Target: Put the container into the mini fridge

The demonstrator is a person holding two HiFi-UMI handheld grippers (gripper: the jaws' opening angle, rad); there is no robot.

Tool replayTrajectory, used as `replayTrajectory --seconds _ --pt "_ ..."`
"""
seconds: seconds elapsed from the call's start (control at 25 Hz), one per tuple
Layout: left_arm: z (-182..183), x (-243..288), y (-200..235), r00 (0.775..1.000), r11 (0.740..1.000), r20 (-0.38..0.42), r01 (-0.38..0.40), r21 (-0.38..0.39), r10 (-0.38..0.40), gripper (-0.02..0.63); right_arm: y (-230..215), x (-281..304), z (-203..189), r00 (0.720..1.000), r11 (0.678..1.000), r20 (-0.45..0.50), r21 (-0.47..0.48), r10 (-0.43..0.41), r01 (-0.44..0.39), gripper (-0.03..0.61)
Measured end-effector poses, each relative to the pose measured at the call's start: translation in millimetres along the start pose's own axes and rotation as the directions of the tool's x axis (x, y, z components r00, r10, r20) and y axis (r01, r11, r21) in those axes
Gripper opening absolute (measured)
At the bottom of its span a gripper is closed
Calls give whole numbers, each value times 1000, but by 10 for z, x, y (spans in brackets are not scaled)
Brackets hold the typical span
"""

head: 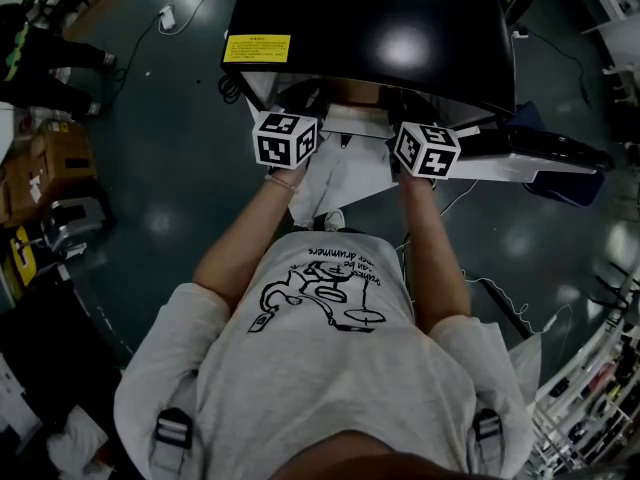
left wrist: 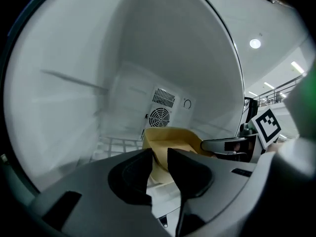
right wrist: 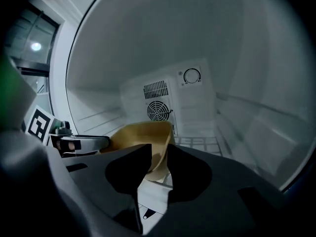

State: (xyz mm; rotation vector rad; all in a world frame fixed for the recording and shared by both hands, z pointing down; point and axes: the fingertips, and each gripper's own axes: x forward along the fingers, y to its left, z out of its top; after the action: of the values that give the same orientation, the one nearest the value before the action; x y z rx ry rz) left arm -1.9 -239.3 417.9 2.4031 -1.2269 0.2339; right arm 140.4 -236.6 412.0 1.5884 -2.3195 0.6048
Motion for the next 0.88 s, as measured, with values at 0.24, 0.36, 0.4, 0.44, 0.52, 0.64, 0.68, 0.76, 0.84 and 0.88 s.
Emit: replayTrajectory --seconds 0.24,0.36,0.4,0.44,0.52,0.64,0.68,0.76,0.84,0.88 --pt "-36 85 57 1000 1000 -20 -8 10 9 104 -45 89 -11 1000 1000 -13 -4 -7 7 101" --pt "-53 130 77 1000 1000 -28 -12 13 12 104 -76 145 -46 1000 1000 -22 8 -5 5 101" --pt "-56 142 79 1000 1000 -29 -12 13 12 104 -85 158 -62 1000 1000 -25 12 -4 4 101" --pt "-55 153 79 1000 1000 -28 -12 13 12 104 -97 167 -75 1000 1000 -29 13 -5 6 101" --pt "-45 174 76 1000 1000 -26 -12 17 13 104 -127 180 -96 999 1000 -37 13 -11 11 101" --pt "-24 198 77 1000 1000 -27 -15 27 16 106 -152 207 -114 999 1000 -45 16 -10 11 101" --pt "-16 202 79 999 999 -28 -16 27 17 106 -151 214 -117 999 1000 -48 17 -8 9 101" --pt "-5 203 86 999 1000 -29 -19 24 20 106 -146 223 -113 999 1000 -52 22 -2 3 101" --pt "3 199 97 999 1000 -27 -22 17 22 106 -139 230 -97 999 1000 -51 22 3 -2 104" --pt "5 198 102 999 1000 -24 -23 14 23 107 -136 235 -93 999 1000 -50 22 7 -6 106"
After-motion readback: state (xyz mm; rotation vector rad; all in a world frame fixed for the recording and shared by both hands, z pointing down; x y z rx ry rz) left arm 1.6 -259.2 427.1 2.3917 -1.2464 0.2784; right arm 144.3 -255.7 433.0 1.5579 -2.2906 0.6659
